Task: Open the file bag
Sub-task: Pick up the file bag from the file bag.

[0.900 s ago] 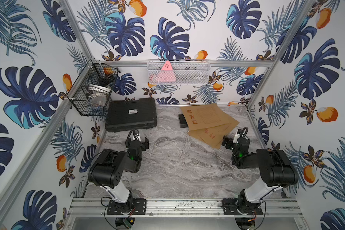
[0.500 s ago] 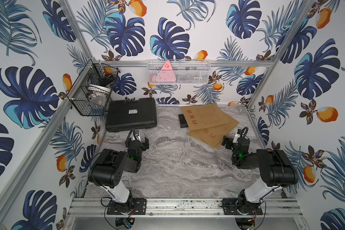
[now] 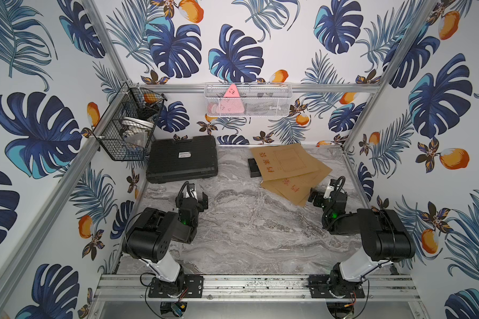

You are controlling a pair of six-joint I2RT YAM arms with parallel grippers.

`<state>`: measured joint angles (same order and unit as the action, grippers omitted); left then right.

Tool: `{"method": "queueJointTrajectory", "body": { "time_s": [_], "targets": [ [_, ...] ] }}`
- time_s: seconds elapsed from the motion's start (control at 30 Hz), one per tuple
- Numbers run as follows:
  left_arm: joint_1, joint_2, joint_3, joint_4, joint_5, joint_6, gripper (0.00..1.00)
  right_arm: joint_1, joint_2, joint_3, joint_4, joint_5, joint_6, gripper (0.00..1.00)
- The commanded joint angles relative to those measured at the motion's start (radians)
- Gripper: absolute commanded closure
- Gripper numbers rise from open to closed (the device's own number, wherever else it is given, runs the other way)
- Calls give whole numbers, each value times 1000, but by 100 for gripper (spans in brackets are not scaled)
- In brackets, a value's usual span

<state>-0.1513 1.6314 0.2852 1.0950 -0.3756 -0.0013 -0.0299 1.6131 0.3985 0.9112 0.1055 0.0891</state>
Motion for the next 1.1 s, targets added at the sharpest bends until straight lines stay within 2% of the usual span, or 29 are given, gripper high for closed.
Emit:
{"method": "queueJointTrajectory", "body": {
  "time_s": [0.0,0.13,0.2,0.3,0.37,0.43,0.5,0.57,0.63,0.73,0.83,0.93,1.07],
  "targets": [
    [-65,-45,-7,95,-155,67,1,2,-95,5,-59,33,3,0],
    [-174,-185,44,-96,-332,144,1,13,-220,28,-182,69,17,0],
    [-236,-249,75,-166,-427,171,1,13,-265,53,-244,83,86,0],
    [-309,-349,155,-396,-484,126,1,15,-298,108,-325,-1,170,0],
    [-340,-411,205,-550,-491,52,1,20,-315,134,-359,-56,217,0],
    [-348,-465,258,-722,-500,-87,1,29,-333,161,-402,-82,294,0],
    [-349,-494,331,-937,-493,-255,1,47,-348,214,-536,-84,379,0],
    [-353,-495,385,-1078,-448,-369,1,69,-357,231,-566,-137,409,0],
    [-359,-492,412,-1139,-363,-431,1,103,-370,234,-571,-152,461,0],
    [-366,-479,449,-1211,-231,-520,1,168,-365,310,-696,-140,531,0],
    [-366,-443,503,-1278,-96,-560,1,215,-329,420,-867,-113,586,0],
    [-365,-398,563,-1339,28,-571,1,217,-293,440,-825,-166,569,0],
    [-364,-397,552,-1280,157,-558,1,179,-182,488,-828,-187,650,0]
  ]
}}
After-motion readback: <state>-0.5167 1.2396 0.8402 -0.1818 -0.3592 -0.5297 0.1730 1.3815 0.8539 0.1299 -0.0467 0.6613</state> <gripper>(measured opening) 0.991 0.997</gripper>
